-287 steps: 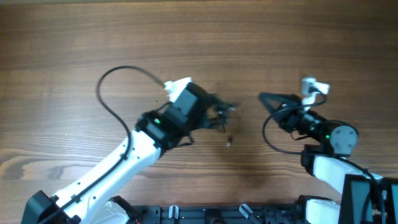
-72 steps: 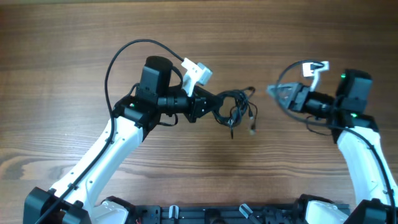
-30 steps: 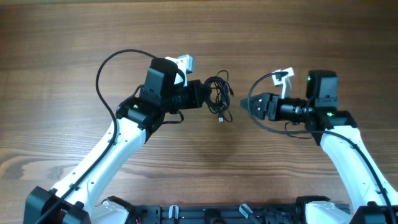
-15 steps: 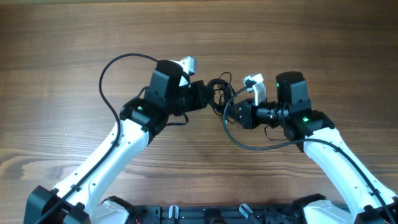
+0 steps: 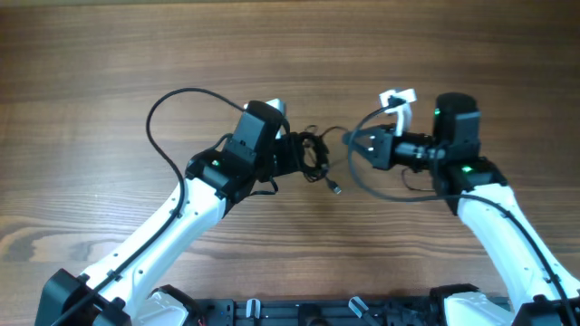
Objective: Untangle cables
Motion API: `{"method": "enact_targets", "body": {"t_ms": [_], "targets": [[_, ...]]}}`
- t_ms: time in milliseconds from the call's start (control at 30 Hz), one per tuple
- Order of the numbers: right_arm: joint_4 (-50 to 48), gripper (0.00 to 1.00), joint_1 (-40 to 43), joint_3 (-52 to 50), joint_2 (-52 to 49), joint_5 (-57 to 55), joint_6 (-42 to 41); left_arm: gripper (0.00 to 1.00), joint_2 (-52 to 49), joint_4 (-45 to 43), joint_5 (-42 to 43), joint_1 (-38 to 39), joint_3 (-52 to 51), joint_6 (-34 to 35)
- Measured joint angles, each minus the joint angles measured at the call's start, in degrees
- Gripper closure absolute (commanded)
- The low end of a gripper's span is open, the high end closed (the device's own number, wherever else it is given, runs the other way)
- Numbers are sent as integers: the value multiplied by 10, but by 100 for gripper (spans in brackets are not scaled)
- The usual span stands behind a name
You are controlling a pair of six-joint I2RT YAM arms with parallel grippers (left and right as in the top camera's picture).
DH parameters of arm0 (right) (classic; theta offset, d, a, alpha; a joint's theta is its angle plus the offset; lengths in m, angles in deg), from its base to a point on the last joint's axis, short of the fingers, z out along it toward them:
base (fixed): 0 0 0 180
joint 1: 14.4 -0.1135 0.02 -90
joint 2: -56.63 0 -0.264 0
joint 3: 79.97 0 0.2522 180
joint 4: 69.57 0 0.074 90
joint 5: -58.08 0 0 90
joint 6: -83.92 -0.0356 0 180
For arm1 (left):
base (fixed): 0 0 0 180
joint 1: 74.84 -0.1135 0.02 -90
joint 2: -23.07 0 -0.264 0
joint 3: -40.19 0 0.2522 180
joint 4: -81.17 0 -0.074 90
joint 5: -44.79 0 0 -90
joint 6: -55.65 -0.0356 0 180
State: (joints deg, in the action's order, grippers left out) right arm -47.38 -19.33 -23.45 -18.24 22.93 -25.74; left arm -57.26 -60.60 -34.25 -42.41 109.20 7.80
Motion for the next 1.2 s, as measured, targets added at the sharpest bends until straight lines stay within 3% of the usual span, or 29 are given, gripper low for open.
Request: {"method": "enact_targets", "body": {"t_ms": [133,167,200,267,300,333,367,433,500,567,700,767,1033,1100,1200], "targets": [[111,94,39,2,0,2,-11,96,0,-39,-39,-18,0,59],[128,86,38,2,1,2,-12,96,0,-56,-43,-20,0,71],[143,69,37,3,1,1,-12,96,0,-80,-49,-21,0,84],[165,48,32,2,2,-9,-15,96,0,-120,-52,-21,-1,98],[170,24,26,2,2,-16,-16,96,0,-145,-52,-21,-1,104],[171,12,19,2,2,-22,-17,96,0,-163,-50,-21,0,109],[173,7,15,2,2,-26,-18,96,0,-184,-41,-21,-1,109],[174,6,13,2,3,-50,-14,96,0,-201,-17,-21,-1,96],[186,8,24,2,3,-78,-3,96,0,-193,19,-21,-1,55],[192,18,51,2,3,-84,9,96,0,-156,62,-21,0,-3],[160,32,75,2,3,3,62,96,0,-98,113,-18,-1,-83],[146,36,65,2,3,25,74,96,0,-103,119,-12,-1,-97],[90,79,11,2,3,44,31,96,0,-115,130,52,-1,-155],[90,96,9,2,3,30,11,96,0,-115,130,57,-1,-161],[90,95,9,2,3,29,-9,96,0,-116,129,58,-1,-164]]}}
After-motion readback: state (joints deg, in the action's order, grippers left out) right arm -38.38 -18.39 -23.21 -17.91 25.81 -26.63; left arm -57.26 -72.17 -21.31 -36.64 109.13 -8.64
